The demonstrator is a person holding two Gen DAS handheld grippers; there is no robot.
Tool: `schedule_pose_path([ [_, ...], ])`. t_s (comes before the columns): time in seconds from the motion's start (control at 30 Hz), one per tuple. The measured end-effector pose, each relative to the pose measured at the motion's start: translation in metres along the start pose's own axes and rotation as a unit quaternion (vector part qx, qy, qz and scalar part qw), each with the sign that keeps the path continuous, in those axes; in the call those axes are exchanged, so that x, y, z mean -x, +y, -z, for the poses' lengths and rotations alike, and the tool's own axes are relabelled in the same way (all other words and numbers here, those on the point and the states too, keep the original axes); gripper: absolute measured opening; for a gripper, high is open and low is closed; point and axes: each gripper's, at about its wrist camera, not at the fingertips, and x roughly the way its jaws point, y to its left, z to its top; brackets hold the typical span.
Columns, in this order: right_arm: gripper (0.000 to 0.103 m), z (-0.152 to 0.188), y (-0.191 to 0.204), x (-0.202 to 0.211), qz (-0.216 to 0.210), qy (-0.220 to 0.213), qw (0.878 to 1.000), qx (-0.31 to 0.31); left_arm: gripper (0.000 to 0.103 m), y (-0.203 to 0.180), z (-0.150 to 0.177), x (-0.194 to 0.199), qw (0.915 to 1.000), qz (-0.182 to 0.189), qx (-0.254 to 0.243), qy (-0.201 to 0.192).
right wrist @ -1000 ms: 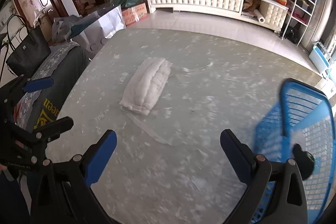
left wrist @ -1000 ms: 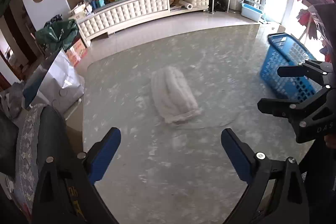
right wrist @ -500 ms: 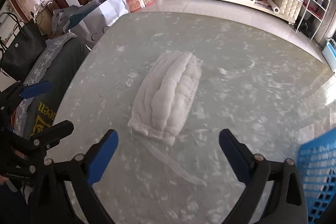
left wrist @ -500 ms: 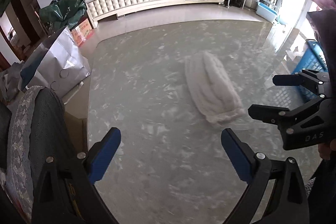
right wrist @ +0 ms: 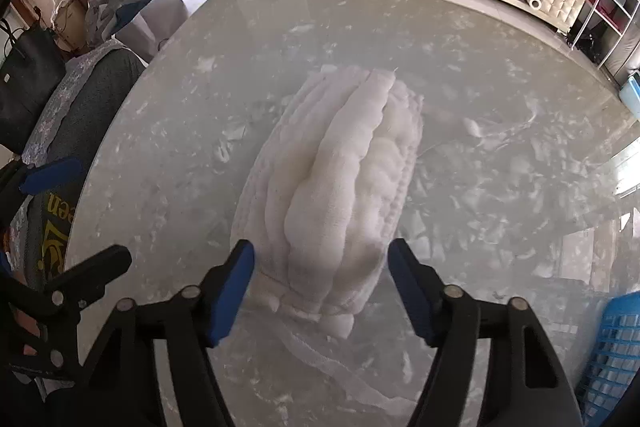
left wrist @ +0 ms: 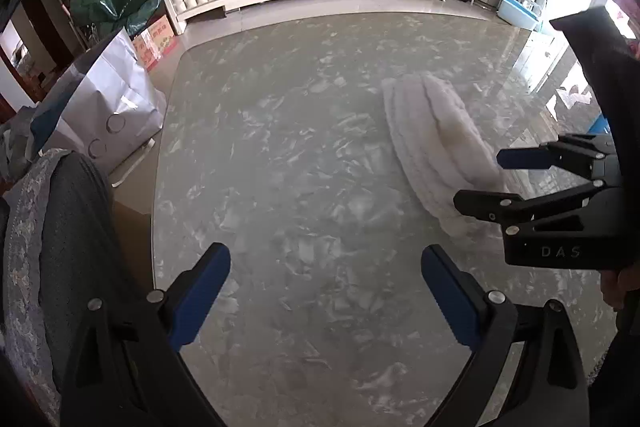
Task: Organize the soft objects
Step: 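Grasp the white fluffy pillow with the right tool and lift it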
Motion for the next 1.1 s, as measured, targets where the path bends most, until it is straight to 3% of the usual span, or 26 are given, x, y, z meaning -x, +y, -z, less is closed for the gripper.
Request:
schedule_pose_path([
  [0.23, 0.049, 0.001, 0.005, -0.002, 0.019, -0.012, 0.999, 0.030, 0.096, 0.007, -0.007, -0.014, 1.0000, 0.004, 0.009, 0.000],
  [0.33, 0.025, 0.006, 0.004, 0.001, 0.001, -0.024, 0.999, 0.033, 0.096, 0.003, -0.008, -0.018, 1.0000, 0.003, 0.005, 0.003],
  [0.4, 0.019, 0.011, -0.002, 0.003, -0.010, -0.022, 0.999, 0.026, 0.096, -0.001, -0.007, -0.017, 1.0000, 0.005, 0.004, 0.002],
  [0.53, 0.018, 0.025, -0.008, 0.021, -0.004, -0.039, 0.999, 0.034, 0.096, -0.010, -0.006, -0.005, 1.0000, 0.007, -0.003, -0.006],
  [0.73, 0.017, 0.047, -0.017, 0.080, -0.008, -0.076, 0.996, 0.043, 0.096, -0.026, -0.006, 0.030, 0.9995, 0.014, 0.002, -0.027],
  [1.1, 0.018, 0.096, -0.037, 0.172, 0.038, -0.118, 0.990, 0.072, 0.096, -0.101, -0.007, 0.101, 0.9958, 0.036, -0.028, -0.079],
])
